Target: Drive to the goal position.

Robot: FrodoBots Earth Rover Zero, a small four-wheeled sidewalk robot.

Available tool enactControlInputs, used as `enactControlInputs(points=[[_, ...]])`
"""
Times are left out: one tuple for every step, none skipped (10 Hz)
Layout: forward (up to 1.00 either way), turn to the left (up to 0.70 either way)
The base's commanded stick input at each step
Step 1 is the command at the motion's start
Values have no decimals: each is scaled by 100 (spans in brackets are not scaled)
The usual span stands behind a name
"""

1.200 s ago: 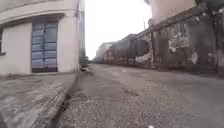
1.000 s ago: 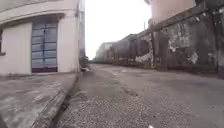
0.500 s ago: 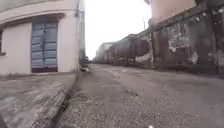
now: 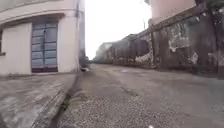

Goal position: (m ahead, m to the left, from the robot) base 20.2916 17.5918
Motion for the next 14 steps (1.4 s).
enactControlInputs(points=[[50,-50],[50,-50],[50,-50],[50,-49],[50,-27],[50,0],[50,0],[50,0],[50,0],[50,0],[50,0],[50,0],[50,0],[50,0]])
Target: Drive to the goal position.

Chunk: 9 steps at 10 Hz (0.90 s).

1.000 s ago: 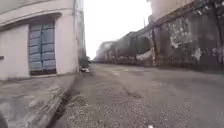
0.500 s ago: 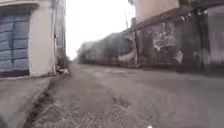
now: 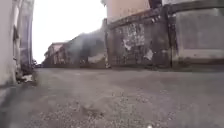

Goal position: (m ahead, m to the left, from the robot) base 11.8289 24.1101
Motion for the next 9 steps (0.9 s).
enactControlInputs(points=[[50,0],[50,0],[50,0],[50,0],[50,0],[50,0],[50,0],[50,0],[50,0]])
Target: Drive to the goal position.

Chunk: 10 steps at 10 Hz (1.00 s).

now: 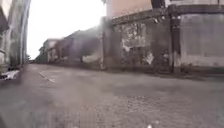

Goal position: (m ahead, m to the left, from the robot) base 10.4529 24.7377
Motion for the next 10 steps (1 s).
enactControlInputs(points=[[50,17],[50,50],[50,50],[50,50],[50,50],[50,27],[50,0],[50,0],[50,0],[50,0]])
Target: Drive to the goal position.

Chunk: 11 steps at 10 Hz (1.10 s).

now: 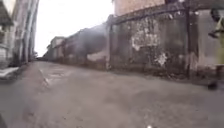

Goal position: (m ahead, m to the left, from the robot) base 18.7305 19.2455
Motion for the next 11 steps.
enactControlInputs(points=[[50,0],[50,0],[50,0],[50,0],[50,0],[50,0],[50,0],[50,50],[50,50],[50,50],[50,40]])
